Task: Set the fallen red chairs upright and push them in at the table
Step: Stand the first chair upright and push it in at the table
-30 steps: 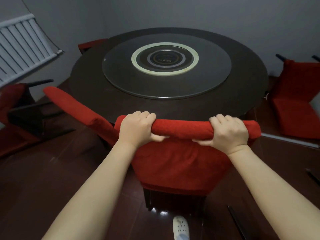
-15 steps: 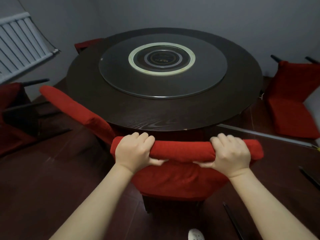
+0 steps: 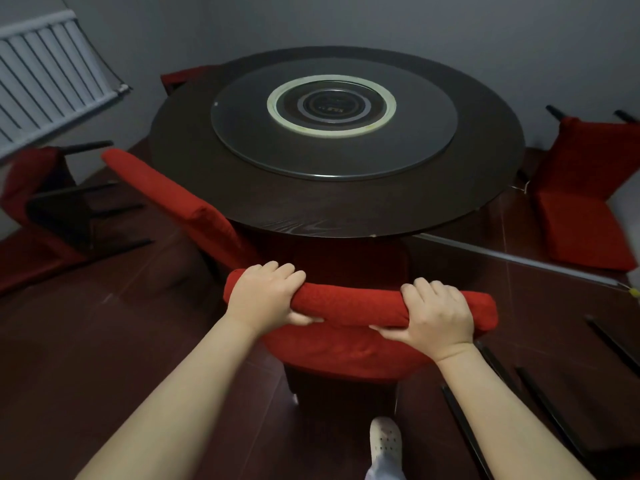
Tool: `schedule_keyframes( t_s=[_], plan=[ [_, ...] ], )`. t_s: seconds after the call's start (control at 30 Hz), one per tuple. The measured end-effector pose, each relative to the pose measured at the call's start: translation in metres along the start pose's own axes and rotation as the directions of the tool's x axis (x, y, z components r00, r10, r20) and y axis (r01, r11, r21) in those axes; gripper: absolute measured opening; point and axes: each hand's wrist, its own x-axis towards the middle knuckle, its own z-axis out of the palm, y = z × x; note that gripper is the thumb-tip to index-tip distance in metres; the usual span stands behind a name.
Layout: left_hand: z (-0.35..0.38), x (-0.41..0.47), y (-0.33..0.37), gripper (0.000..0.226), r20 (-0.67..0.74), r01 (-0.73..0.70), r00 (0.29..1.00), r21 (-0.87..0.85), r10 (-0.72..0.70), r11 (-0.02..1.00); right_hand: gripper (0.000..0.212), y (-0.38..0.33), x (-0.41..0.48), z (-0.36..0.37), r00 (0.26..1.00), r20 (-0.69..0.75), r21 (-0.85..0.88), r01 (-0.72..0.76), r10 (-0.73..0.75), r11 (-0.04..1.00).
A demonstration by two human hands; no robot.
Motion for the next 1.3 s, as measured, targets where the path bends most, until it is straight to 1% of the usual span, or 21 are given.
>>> schedule_keyframes(
  t_s=[0.33,0.5,0.63,0.7,0.8,0.9,1.0,1.1,1.2,1.3],
  plan=[
    [-0.007,0.011,-0.008,0.073,0.108,0.035,0.994,-0.016,-0.033,0.999,0.074,0.002,0.011,0.003,0.999,0.035,-0.002,-0.001,0.001,1.0],
    [-0.003,0.009,-0.011,0.071,0.144,-0.012,0.989,-0.019,0.015,1.0,0.073,0.0,0.007,0.002,0.999,0.048,0.013,-0.006,0.005,1.0],
    [0.002,-0.011,-0.022,0.07,0.188,-0.044,0.981,-0.024,0.048,0.999,0.07,-0.027,-0.005,0.0,0.997,0.078,0.011,-0.021,0.02,1.0],
    [0.004,-0.019,-0.032,0.071,0.239,-0.05,0.97,-0.009,0.051,0.999,0.069,-0.044,-0.008,0.002,0.995,0.09,0.014,-0.04,0.039,0.999],
    [0.001,-0.025,-0.046,0.077,0.347,-0.009,0.938,0.04,-0.005,0.999,0.067,-0.065,-0.003,0.006,0.993,0.101,0.017,-0.059,0.057,0.998],
    [0.001,-0.033,-0.052,0.085,0.46,0.053,0.883,0.106,-0.096,0.993,0.064,-0.082,-0.004,0.006,0.987,0.151,0.029,-0.066,0.061,0.997],
    [0.001,-0.035,-0.046,0.088,0.488,0.146,0.853,0.124,-0.188,0.982,0.063,-0.08,-0.002,0.005,0.974,0.218,0.038,-0.069,0.059,0.997],
    [0.001,-0.023,-0.032,0.092,0.509,0.213,0.822,0.142,-0.256,0.967,0.065,-0.061,0.005,0.002,0.946,0.318,0.027,-0.078,0.065,0.997],
    [-0.003,-0.013,-0.017,0.098,0.579,0.276,0.745,0.184,-0.331,0.943,0.069,-0.051,0.012,-0.003,0.901,0.43,0.015,-0.075,0.061,0.997],
    [-0.007,-0.012,-0.011,0.1,0.617,0.37,0.673,0.195,-0.407,0.908,0.074,-0.052,0.015,-0.006,0.866,0.495,-0.01,-0.078,0.073,0.997]
  ],
)
